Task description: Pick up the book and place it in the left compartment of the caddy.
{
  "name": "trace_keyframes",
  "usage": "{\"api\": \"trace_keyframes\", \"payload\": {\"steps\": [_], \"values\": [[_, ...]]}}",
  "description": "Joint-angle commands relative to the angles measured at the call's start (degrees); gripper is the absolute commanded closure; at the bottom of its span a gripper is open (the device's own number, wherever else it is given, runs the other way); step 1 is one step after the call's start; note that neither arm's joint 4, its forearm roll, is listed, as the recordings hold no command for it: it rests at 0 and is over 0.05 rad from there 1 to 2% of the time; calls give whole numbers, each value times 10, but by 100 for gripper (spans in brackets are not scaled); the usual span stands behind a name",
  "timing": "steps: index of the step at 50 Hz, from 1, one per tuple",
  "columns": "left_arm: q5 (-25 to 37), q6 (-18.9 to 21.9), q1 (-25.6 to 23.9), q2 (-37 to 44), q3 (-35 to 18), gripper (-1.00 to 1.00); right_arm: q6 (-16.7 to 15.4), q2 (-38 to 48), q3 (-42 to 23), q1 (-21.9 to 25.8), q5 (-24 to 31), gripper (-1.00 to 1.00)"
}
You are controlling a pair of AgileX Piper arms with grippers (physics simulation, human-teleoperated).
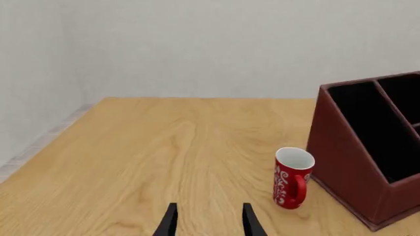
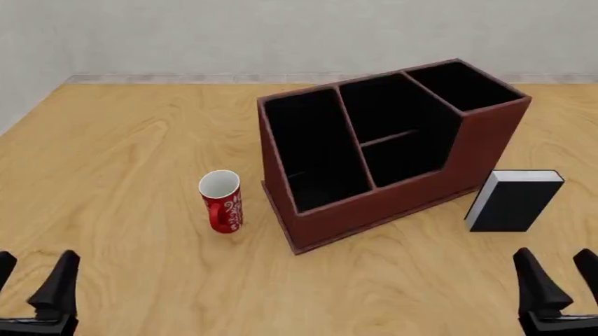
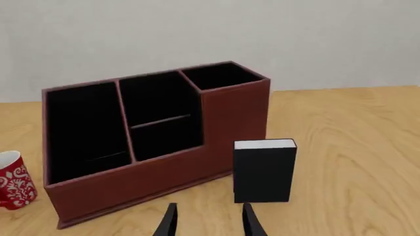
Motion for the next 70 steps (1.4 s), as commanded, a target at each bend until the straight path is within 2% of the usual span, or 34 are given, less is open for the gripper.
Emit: {"api": "trace_keyframes", "payload": {"steps": [1,11,14,16,22,24,25,29,32,33,35,36,41,43,46,48,49,50,58,62,67,70], "values": [[-14,3,-10,-14,12,-100,-31,-30,29,-4,-30,-100],[-7,17,-11,-14,5,-100,-33,-31,27,0,-27,-100],[-7,21,-14,-14,5,-100,-45,-29,12,-4,-20,-100],[-8,25,-17,-15,6,-100,-71,-31,-45,-14,22,-100],[-11,30,-20,-15,8,-100,-133,-31,-104,-4,68,-100],[-11,30,-21,-15,8,-100,-139,-30,-112,-4,74,-100],[-12,30,-22,-15,8,-100,-157,-31,-119,4,84,-100],[-14,32,-25,-15,11,-100,-210,10,-133,12,80,-100],[-14,32,-26,-15,11,-100,-229,26,-135,15,75,-100],[-14,32,-26,-15,11,-100,-256,43,-138,25,75,-100],[-15,35,-27,-15,12,-100,-283,63,-135,28,67,-100],[-15,35,-27,-15,12,-100,-283,63,-135,28,67,-100],[-17,37,-26,-16,8,-100,-333,111,-140,33,56,-100],[-18,41,-25,-16,7,-100,-337,123,-150,39,63,-100],[-19,42,-27,-16,6,-100,-367,148,-168,40,70,-100],[-17,43,-28,-16,4,-100,-368,154,-176,41,73,-100],[-14,45,-30,-15,-1,-100,-390,172,-184,43,75,-100],[-14,45,-30,-15,-1,-100,-390,173,-185,43,75,-100],[-10,47,-29,-15,-11,-100,-455,236,-249,14,109,-100],[-13,48,-29,-15,-8,-100,-471,248,-260,6,119,-100],[-15,49,-30,-15,-8,-100,-509,272,-248,7,130,-100],[-14,49,-29,-15,-12,-100,-515,281,-249,12,139,-100]]}}
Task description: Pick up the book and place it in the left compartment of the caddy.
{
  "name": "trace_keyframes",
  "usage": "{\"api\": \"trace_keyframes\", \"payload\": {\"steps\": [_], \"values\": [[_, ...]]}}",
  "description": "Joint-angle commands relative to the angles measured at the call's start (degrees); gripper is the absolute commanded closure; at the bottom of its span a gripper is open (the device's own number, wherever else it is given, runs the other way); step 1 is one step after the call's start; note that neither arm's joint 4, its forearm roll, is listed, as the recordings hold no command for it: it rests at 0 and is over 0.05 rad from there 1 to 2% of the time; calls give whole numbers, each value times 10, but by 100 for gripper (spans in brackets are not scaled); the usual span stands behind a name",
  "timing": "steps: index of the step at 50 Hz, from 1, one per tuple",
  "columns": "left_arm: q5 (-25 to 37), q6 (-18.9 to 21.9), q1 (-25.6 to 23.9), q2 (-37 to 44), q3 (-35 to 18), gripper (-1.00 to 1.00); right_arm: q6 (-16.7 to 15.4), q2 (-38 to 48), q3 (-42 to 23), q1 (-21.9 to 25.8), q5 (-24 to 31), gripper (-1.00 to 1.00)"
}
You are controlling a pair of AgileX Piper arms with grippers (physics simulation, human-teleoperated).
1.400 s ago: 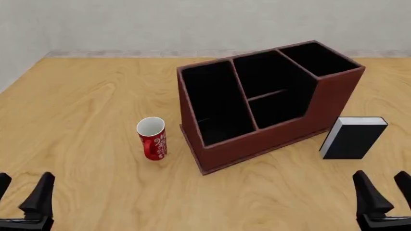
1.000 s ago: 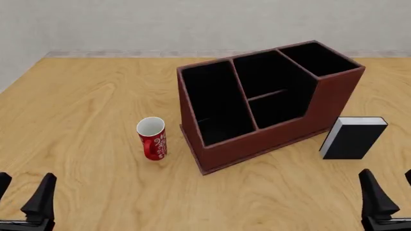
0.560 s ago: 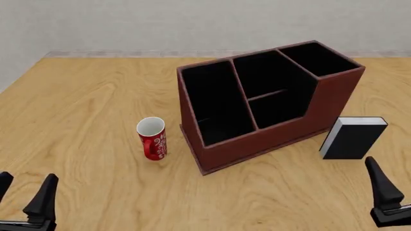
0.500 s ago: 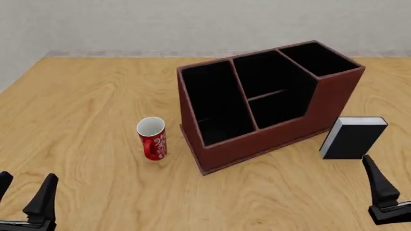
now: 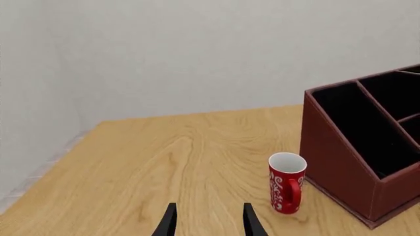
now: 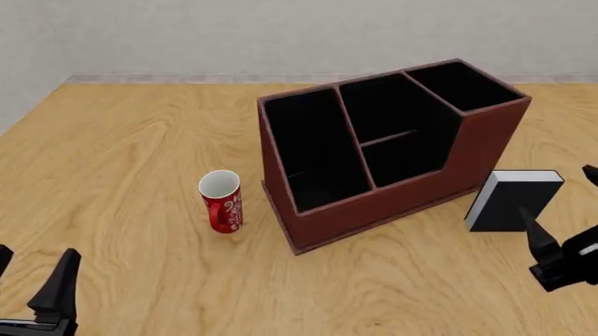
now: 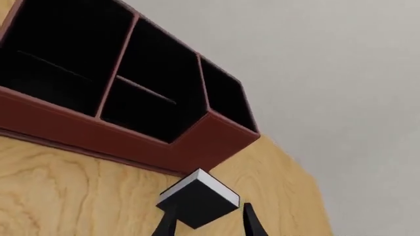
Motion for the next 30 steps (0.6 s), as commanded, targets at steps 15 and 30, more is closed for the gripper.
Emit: {"api": "trace_keyframes", "payload": {"steps": [15,30], "values": [[7,9,6,-1,-20,-100,-201,137,-18,-26,27,-100],[8,13,8,-1,-28,-100,-284,177,-46,-53,81,-100]]}}
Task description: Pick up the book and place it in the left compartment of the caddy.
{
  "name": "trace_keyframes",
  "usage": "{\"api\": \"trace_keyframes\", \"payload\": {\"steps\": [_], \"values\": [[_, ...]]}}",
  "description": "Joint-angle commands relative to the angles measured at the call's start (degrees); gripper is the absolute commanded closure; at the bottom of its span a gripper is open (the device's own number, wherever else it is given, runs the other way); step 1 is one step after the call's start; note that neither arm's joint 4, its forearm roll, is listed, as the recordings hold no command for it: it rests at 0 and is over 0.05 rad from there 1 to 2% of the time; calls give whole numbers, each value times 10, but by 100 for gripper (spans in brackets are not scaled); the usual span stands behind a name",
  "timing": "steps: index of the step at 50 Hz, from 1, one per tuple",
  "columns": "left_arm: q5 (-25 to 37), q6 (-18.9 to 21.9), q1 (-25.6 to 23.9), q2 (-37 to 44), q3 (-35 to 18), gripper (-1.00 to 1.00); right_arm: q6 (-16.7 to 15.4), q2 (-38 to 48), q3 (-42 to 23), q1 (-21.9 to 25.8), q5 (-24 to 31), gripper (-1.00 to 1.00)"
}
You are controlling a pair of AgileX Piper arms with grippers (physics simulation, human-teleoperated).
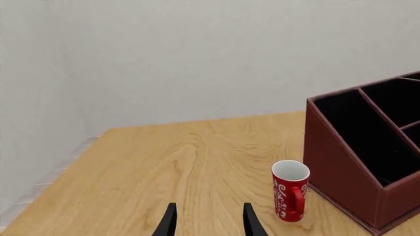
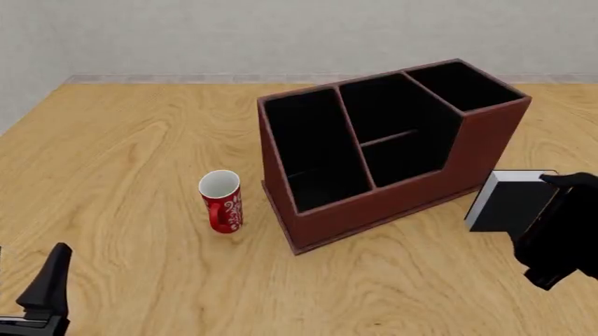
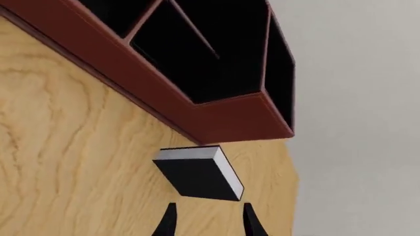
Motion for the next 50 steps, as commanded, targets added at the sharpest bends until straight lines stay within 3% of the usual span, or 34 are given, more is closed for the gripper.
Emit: {"api": "trace_keyframes", "payload": {"steps": [1,3,14,17,38,50], "values": [[1,2,2,0,-7,-100,-64,36,-19,-17,35,-100],[2,3,3,0,-8,-100,-79,49,-19,-30,26,-100],[9,8,4,0,-18,-100,-98,88,-53,-46,53,-100],[11,9,5,0,-21,-100,-118,107,-58,-62,45,-100],[19,21,8,0,-32,-100,-147,174,-103,-90,18,-100],[28,27,13,0,-42,-100,-182,217,-109,-104,3,-100]]}}
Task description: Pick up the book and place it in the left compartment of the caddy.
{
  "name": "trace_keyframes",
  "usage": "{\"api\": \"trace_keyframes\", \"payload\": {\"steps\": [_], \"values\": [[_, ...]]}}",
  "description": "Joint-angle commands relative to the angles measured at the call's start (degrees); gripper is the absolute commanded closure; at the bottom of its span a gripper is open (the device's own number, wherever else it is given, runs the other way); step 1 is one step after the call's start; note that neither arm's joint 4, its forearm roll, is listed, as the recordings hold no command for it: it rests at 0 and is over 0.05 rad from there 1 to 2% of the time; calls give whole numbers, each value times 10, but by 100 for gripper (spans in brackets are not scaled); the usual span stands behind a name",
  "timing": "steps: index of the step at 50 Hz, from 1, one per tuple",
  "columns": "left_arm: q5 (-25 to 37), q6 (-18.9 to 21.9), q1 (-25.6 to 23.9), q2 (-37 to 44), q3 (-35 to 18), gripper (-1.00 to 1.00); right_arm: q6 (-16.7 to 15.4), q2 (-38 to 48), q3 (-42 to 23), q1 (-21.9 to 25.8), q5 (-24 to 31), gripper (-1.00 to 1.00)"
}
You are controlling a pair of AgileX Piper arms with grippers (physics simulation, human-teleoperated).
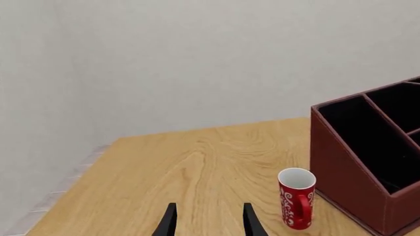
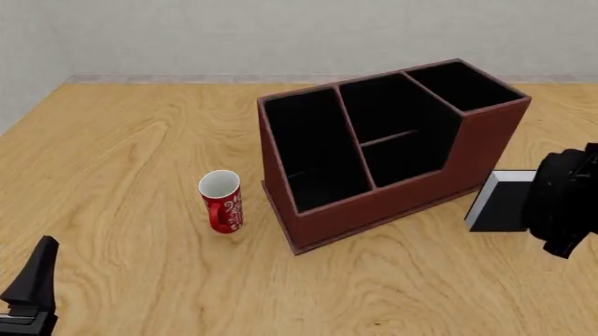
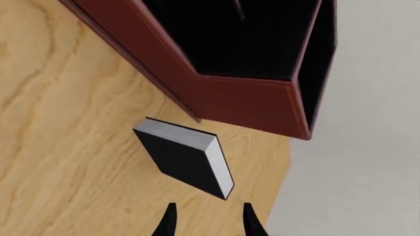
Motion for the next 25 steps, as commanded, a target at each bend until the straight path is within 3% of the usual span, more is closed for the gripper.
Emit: {"api": "trace_keyframes", "payload": {"steps": [1,25], "values": [[8,6,5,0,-9,-100,-31,37,-13,-14,-5,-100],[5,5,21,0,-6,-100,-109,113,-55,-58,-14,-100]]}}
